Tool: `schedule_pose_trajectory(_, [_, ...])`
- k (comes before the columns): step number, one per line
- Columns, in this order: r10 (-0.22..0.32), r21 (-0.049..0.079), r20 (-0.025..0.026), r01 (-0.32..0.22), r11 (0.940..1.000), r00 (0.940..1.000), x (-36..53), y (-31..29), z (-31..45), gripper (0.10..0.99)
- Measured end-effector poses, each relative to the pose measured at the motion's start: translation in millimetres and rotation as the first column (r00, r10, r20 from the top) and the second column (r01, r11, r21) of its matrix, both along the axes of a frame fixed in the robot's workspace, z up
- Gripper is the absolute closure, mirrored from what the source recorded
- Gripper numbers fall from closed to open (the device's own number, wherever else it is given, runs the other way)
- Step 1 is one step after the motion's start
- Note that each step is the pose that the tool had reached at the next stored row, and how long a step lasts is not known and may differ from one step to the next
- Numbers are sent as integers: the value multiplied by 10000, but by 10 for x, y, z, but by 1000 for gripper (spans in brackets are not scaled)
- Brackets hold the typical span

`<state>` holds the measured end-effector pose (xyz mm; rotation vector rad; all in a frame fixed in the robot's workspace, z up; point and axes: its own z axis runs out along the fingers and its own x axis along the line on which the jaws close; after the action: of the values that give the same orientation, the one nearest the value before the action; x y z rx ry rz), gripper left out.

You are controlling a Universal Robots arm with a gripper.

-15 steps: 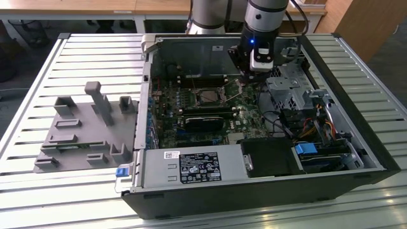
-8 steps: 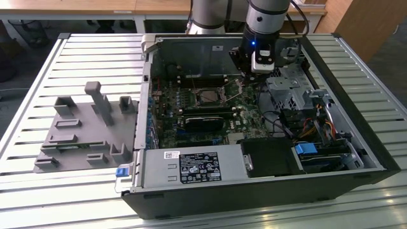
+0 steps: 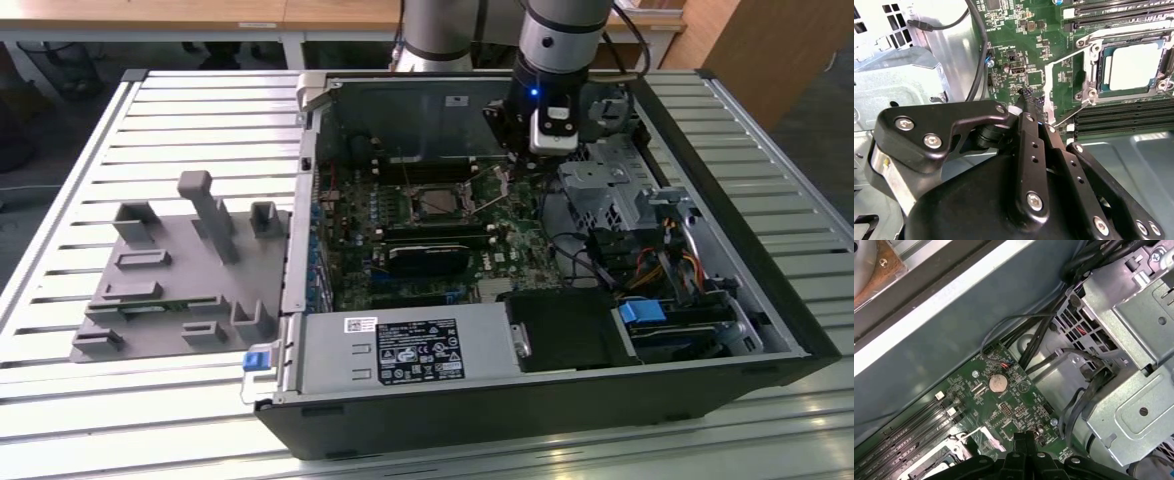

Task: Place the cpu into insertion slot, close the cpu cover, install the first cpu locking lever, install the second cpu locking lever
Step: 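Close the cpu cover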

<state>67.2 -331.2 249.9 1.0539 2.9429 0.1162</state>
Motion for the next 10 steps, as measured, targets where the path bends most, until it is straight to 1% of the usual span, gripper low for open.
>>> schedule_pose_trajectory(5, [0,1,0,0,10000,10000,38,19,-6,980])
schedule_pose_trajectory(10, [0,-1,-8,0,10000,10000,45,36,-43,980])
